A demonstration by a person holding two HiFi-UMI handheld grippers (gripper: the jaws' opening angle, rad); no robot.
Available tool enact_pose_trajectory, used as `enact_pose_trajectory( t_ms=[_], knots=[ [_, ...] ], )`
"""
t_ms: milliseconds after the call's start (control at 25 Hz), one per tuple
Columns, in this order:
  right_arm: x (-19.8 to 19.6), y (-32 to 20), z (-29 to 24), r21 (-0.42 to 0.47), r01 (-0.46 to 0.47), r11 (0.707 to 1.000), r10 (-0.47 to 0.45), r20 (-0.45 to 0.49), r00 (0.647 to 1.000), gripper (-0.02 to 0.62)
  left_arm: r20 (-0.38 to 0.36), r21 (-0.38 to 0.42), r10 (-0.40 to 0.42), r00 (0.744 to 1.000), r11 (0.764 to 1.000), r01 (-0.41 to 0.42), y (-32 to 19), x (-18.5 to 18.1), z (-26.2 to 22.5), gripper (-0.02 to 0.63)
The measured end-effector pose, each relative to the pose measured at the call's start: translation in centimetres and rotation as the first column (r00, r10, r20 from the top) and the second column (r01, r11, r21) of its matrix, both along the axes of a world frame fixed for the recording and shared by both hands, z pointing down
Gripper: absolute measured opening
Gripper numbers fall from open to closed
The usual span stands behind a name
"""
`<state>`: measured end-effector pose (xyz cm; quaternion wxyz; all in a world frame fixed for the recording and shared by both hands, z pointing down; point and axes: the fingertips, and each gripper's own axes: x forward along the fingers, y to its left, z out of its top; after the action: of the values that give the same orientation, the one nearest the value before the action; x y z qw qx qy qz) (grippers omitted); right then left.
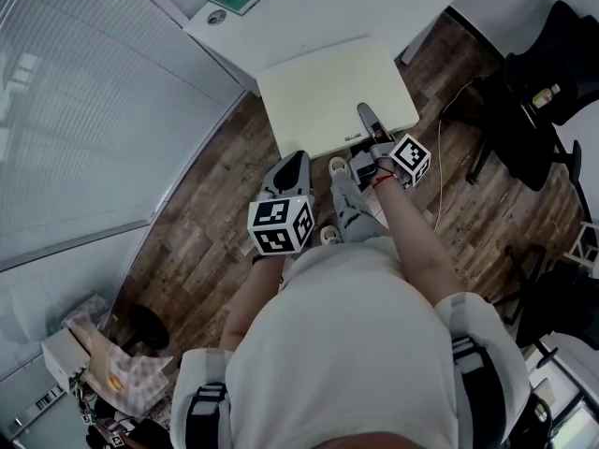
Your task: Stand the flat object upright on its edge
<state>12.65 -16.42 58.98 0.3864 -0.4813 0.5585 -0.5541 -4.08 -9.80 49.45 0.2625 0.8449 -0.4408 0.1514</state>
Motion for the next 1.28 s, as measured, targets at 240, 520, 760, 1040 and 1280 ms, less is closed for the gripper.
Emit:
enact_pose_trajectory(
  t_ms=[240, 520, 760, 1040, 1280],
  knots=[
    [0.2, 0.2, -1.0, 0.009, 0.004, 1.000, -0.004, -0.035, 0.999, 0.255, -0.008, 0.002, -0.004, 1.000, 1.000, 0.004, -0.2, -0.3, -0.1, 0.020],
    [1.5, 0.0, -3.2, 0.032, -0.020, 0.999, 0.022, -0.068, 0.997, 0.255, -0.018, 0.010, -0.009, 1.000, 1.000, 0.009, -0.4, 0.0, -0.5, 0.020],
    [3.4, -1.5, -6.2, 0.067, -0.040, 0.997, 0.051, -0.178, 0.983, 0.255, -0.023, 0.015, -0.023, 0.999, 1.000, 0.023, -1.7, 0.2, -0.7, 0.020],
    [4.5, -4.8, -11.7, 0.153, -0.010, 0.988, 0.065, -0.357, 0.932, 0.254, -0.029, 0.008, -0.042, 0.999, 0.999, 0.043, -3.6, 0.0, -0.8, 0.020],
    [3.7, -7.6, -15.1, 0.166, 0.068, 0.984, 0.040, -0.572, 0.820, 0.254, -0.036, 0.008, -0.068, 0.997, 0.998, 0.068, -5.5, -0.2, -1.1, 0.020]
  ],
)
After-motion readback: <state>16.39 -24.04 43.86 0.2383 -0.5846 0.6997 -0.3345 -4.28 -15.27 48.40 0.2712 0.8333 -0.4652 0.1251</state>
